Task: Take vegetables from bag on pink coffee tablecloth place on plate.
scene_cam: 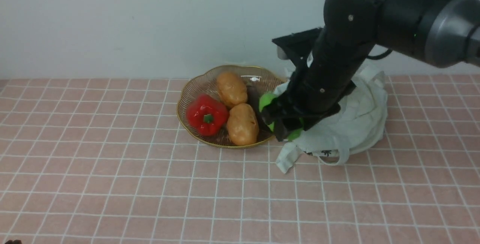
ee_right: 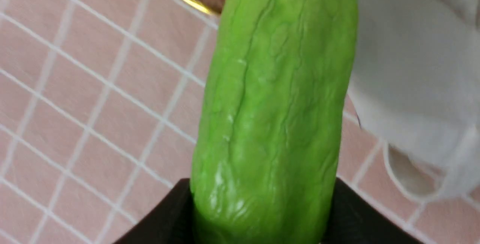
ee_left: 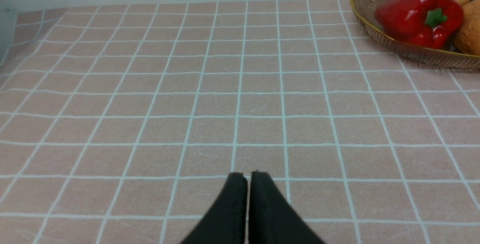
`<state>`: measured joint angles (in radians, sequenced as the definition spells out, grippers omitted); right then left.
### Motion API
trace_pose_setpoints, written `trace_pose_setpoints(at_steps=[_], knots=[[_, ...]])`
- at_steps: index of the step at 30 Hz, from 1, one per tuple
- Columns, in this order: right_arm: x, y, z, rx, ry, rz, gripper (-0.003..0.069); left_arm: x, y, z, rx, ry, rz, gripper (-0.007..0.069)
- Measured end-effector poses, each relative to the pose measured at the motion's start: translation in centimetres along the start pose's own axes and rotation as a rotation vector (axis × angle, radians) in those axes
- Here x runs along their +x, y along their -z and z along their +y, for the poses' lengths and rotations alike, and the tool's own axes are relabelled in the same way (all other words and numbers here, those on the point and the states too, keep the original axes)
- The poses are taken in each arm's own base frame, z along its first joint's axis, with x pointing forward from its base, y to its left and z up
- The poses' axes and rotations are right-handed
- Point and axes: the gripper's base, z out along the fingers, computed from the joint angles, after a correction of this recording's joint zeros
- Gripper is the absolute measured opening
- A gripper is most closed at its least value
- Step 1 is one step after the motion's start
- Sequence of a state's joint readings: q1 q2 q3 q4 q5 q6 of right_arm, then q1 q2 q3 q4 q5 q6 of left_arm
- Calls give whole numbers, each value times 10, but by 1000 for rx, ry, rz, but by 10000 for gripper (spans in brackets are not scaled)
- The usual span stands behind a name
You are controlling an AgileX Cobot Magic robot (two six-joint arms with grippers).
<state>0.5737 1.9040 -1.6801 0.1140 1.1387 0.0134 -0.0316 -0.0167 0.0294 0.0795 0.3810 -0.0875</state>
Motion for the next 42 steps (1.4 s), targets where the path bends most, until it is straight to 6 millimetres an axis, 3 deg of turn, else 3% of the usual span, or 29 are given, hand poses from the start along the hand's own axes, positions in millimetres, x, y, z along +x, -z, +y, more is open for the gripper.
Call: trace_pose_setpoints(at_steps=[2,7,14,18,24,28,33,35,36,39,40,42], knots=[[-13,-5,3,-6,8,-84,377,0,0,0,0,0,0,-4],[-44,-45,1,3,7,-236,377,0,0,0,0,0,0,-4],[-57,-92,-10,101,25,-248,377,0,0,0,0,0,0,-4],[-57,-98,-13,129,33,-240,377,0,0,0,0,0,0,-4],[-60,-93,-13,138,37,-243,569,0,0,0,0,0,0,-4],[-69,-70,-12,151,30,-215,673,0,0,0,0,0,0,-4],[-85,-16,-8,171,70,-200,676,0,0,0,0,0,0,-4],[-95,22,-4,176,113,-283,622,0,0,0,0,0,0,-4],[-95,24,-4,176,113,-285,616,0,0,0,0,0,0,-4],[-90,83,4,126,112,-386,457,0,0,0,0,0,0,-4],[-88,91,5,121,111,-399,435,0,0,0,0,0,0,-4],[-72,132,12,70,102,-443,306,0,0,0,0,0,0,-4]])
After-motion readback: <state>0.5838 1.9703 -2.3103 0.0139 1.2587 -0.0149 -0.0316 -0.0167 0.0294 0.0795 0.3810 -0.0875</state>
